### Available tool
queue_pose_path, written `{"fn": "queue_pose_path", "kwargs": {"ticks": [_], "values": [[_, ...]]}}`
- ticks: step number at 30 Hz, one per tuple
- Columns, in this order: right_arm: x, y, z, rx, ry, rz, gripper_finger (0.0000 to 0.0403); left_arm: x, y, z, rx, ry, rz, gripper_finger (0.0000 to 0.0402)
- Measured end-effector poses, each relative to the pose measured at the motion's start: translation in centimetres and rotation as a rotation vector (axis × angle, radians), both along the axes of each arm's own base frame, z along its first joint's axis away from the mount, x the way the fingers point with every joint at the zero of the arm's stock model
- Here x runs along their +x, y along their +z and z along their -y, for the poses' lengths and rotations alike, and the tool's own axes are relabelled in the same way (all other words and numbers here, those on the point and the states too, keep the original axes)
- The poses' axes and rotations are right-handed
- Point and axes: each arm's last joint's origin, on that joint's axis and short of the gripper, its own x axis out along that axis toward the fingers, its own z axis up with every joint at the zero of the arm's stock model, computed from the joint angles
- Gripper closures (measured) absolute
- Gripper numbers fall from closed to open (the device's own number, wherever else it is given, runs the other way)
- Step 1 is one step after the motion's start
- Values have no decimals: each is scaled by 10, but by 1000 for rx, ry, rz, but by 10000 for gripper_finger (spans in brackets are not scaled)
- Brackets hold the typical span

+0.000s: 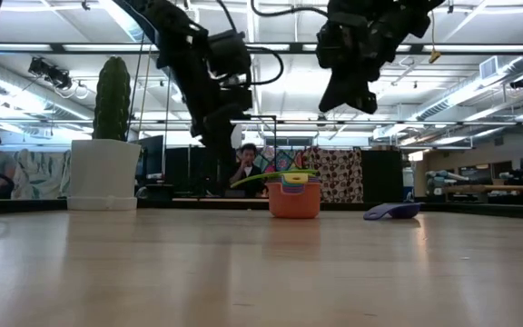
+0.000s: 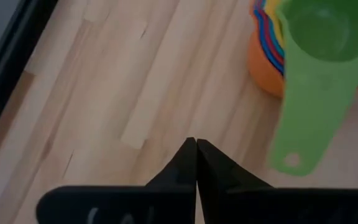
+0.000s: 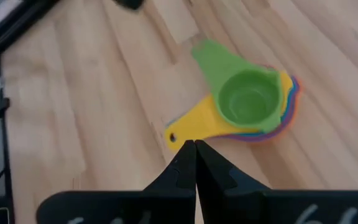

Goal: Nest measuring cups in basket
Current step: Stack the green measuring cup on top of the yellow measuring cup

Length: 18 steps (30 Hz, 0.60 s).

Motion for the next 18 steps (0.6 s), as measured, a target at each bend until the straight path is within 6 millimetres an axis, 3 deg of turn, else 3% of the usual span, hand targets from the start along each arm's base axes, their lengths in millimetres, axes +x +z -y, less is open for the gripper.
{"fn": "queue_pose_path", "kwargs": {"ticks": [8,18], "values": [[-4,-20,-11,106,-190,-81,399,-2,-17,-26,-155,-15,36,400],[-7,-50,-25,242,-377,-78,399,13,-41,-20,-211,-105,52,401]]}}
